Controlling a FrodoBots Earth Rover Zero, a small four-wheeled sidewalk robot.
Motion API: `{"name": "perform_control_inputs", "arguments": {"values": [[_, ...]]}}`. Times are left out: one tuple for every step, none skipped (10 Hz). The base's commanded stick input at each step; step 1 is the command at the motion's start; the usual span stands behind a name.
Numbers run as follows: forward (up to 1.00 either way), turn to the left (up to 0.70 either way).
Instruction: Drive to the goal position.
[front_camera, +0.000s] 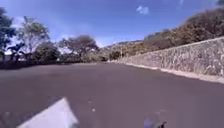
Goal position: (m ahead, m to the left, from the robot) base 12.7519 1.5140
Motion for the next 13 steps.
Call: {"name": "perform_control_inputs", "arguments": {"values": [[0.50, 0.00], [0.50, 0.00], [0.50, 0.00], [0.50, 0.00], [0.50, -0.01], [0.50, -0.21], [0.50, -0.40], [0.50, -0.50], [0.50, -0.50], [0.50, -0.50], [0.50, -0.40], [0.50, -0.01], [0.50, 0.00]]}}
